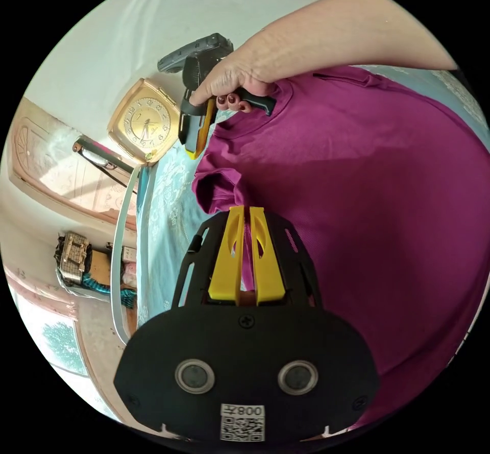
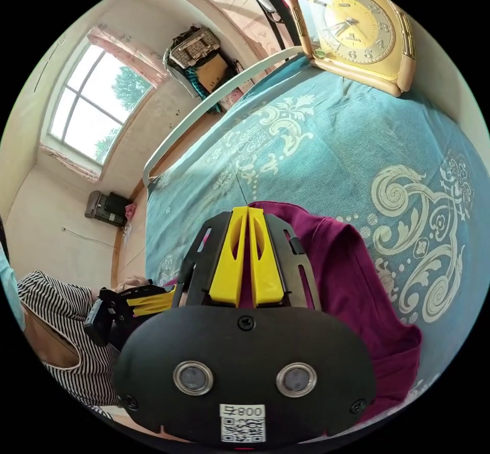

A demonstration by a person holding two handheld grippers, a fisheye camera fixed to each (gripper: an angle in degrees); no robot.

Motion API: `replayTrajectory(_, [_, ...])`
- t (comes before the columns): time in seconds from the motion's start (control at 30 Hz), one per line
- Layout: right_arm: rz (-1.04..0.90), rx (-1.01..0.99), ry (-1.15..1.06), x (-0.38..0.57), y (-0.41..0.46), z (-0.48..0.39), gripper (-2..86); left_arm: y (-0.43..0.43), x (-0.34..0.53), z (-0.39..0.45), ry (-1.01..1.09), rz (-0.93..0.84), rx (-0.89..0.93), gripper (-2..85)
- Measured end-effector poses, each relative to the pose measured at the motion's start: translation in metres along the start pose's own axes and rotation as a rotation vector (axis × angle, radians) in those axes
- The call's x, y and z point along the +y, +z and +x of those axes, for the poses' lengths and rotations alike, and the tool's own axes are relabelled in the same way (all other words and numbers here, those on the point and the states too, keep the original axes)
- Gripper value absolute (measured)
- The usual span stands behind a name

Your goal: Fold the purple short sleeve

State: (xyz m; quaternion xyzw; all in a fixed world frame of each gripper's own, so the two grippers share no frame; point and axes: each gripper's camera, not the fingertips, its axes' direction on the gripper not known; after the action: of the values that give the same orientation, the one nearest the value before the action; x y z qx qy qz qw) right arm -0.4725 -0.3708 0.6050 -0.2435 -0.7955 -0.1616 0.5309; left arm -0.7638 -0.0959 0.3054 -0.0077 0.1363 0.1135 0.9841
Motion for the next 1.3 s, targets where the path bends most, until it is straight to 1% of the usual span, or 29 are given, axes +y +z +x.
replayTrajectory(0.13, [-0.039, 0.107, -0.097, 0.001, 0.008, -0.040, 8.7, 0.011, 0.001, 0.018, 0.009, -0.004, -0.011, 2.0])
replayTrajectory(0.3, [-0.018, 0.212, -0.270, 0.009, 0.013, -0.098, 9.8, 0.022, 0.003, 0.026, -0.006, -0.007, 0.010, 1.9])
replayTrajectory(0.43, [-0.081, 0.393, -0.335, 0.014, 0.036, -0.116, 7.0, 0.031, 0.002, 0.036, -0.009, -0.016, 0.001, 1.9])
replayTrajectory(0.53, [-0.107, 0.409, -0.326, 0.019, 0.041, -0.109, 2.2, 0.035, 0.003, 0.041, -0.015, -0.017, -0.007, 1.9])
replayTrajectory(0.6, [-0.073, 0.448, -0.310, 0.025, 0.033, -0.103, 0.8, 0.037, 0.004, 0.043, -0.019, -0.013, -0.013, 2.0])
replayTrajectory(0.8, [0.046, 0.393, -0.187, 0.049, -0.012, -0.067, 0.1, 0.042, 0.006, 0.052, -0.019, 0.006, -0.036, 1.9])
replayTrajectory(1.0, [0.015, 0.254, -0.025, 0.082, -0.017, -0.015, 0.8, 0.041, 0.008, 0.061, 0.024, 0.034, -0.052, 2.1])
replayTrajectory(1.13, [0.088, 0.178, 0.100, 0.089, -0.038, 0.014, 3.2, 0.040, 0.007, 0.064, 0.066, 0.043, -0.060, 2.4])
replayTrajectory(1.2, [0.124, 0.150, 0.134, 0.086, -0.050, 0.021, 4.7, 0.040, 0.005, 0.065, 0.085, 0.041, -0.065, 2.4])
replayTrajectory(1.3, [0.167, 0.141, 0.116, 0.074, -0.065, 0.018, 5.9, 0.039, 0.003, 0.067, 0.108, 0.038, -0.077, 2.6])
